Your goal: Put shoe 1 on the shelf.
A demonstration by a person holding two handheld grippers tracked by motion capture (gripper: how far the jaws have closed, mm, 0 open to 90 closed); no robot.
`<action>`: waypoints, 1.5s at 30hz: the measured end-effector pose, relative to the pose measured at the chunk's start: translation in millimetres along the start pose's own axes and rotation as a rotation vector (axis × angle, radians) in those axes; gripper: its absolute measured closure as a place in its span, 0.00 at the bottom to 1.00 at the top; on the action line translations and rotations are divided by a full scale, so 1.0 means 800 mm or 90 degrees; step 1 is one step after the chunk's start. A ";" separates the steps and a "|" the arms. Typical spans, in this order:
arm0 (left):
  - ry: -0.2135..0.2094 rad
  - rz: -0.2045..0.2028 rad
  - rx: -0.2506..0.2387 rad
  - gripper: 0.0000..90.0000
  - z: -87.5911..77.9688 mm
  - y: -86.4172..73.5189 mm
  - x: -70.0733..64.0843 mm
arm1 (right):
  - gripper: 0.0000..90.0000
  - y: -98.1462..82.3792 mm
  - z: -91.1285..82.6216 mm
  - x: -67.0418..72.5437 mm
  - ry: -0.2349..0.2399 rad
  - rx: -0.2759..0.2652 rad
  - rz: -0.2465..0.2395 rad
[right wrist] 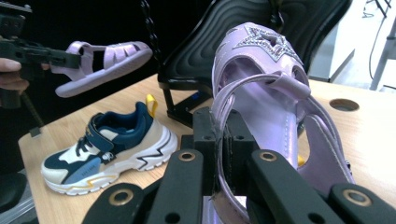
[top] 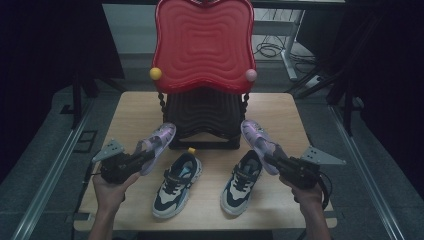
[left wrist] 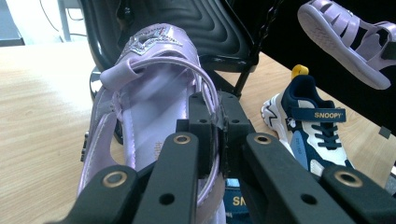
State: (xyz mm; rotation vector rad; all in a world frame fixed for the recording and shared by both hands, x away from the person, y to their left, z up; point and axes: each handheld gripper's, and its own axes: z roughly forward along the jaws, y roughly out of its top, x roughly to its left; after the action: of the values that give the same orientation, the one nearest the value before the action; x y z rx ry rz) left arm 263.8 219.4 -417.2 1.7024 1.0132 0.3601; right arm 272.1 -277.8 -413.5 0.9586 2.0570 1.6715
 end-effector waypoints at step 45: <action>0.000 0.042 -0.020 0.95 0.068 0.051 -0.004 | 0.96 0.040 0.123 0.021 0.030 0.010 -0.009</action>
State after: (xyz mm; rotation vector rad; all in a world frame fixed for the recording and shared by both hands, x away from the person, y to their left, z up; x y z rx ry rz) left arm 316.2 179.8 -400.8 1.7105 0.9474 0.4165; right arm 331.1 -191.1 -406.3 0.9161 2.1049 1.6891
